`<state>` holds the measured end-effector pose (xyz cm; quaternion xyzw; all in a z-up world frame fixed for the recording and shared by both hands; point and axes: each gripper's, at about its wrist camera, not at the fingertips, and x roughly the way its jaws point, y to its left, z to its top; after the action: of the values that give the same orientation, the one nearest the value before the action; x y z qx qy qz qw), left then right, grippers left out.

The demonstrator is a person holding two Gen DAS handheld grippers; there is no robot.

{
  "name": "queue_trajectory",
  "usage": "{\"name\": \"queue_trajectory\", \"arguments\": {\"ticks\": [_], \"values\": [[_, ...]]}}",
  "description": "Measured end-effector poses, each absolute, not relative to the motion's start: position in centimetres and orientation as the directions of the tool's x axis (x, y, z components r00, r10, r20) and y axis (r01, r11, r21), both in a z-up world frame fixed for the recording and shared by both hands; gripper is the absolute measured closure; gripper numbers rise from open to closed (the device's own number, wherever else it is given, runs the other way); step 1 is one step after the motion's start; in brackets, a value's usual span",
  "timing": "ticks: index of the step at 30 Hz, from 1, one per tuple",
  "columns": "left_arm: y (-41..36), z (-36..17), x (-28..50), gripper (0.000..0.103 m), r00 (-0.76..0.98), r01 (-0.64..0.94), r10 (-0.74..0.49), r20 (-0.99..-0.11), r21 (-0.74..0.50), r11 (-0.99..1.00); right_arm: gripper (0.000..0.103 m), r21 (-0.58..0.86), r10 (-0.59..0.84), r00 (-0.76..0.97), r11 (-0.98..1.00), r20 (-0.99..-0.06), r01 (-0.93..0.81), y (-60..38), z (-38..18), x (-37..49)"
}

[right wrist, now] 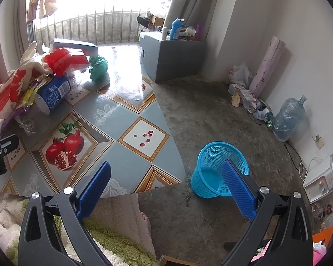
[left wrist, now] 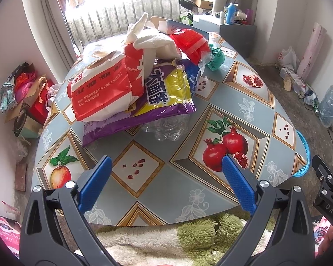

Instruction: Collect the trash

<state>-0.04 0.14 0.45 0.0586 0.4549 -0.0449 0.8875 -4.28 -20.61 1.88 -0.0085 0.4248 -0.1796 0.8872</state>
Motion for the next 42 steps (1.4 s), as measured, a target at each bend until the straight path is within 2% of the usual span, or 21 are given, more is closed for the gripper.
{"name": "queue_trajectory", "arguments": {"ticks": [42], "values": [[0.48, 0.33, 0.08, 0.008, 0.579, 0.131, -0.022, -0.815, 0.067, 0.989, 0.006, -0.171, -0.321, 0.575, 0.938, -0.752, 0.300, -20.12, 1.83, -4.14]]}}
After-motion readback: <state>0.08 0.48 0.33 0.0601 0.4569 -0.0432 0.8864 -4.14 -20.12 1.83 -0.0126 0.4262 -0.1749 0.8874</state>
